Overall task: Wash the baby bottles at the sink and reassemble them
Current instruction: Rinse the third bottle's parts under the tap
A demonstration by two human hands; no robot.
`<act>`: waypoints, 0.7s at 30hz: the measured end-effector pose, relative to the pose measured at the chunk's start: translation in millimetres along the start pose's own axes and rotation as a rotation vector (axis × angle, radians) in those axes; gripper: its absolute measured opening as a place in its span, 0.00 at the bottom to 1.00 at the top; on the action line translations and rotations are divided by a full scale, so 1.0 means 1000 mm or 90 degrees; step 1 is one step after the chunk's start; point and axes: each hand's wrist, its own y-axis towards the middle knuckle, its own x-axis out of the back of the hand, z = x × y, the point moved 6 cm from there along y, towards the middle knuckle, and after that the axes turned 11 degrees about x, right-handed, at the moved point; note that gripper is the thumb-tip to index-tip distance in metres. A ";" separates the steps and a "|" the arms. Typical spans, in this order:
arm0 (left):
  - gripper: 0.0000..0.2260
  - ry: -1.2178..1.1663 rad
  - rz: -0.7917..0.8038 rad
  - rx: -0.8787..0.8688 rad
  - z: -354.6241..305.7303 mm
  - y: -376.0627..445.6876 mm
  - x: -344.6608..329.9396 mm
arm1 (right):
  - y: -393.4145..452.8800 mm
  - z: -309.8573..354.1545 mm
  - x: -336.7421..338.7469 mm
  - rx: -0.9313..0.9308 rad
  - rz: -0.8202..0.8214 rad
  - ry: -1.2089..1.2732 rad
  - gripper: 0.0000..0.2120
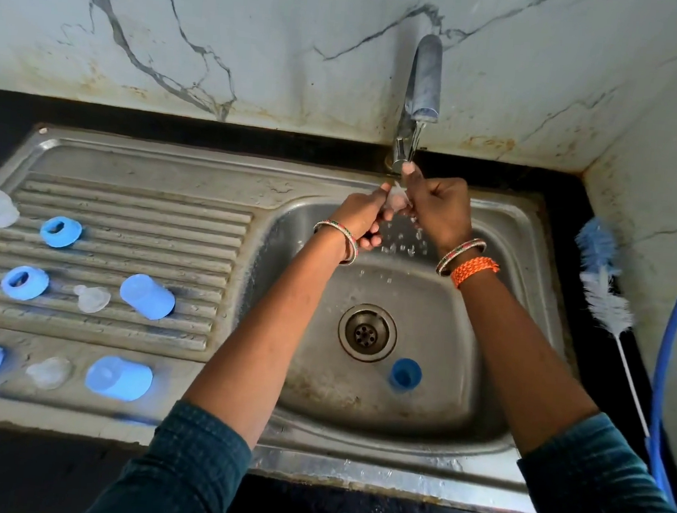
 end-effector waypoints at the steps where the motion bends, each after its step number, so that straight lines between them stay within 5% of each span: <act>1: 0.22 -0.014 0.004 0.003 0.002 0.000 -0.003 | 0.002 0.000 0.000 -0.006 0.003 -0.022 0.25; 6: 0.20 -0.151 0.016 0.072 0.010 0.001 -0.001 | -0.007 -0.003 -0.016 -0.041 0.174 0.028 0.17; 12: 0.25 -0.042 0.094 0.083 0.013 -0.007 -0.020 | 0.001 -0.005 -0.003 -0.059 0.020 -0.086 0.26; 16: 0.21 -0.144 0.089 0.056 0.009 -0.007 -0.028 | 0.003 -0.011 -0.006 -0.125 0.061 -0.121 0.27; 21: 0.13 -0.335 0.117 0.020 0.004 -0.004 -0.020 | -0.008 -0.011 -0.015 -0.118 0.181 -0.008 0.05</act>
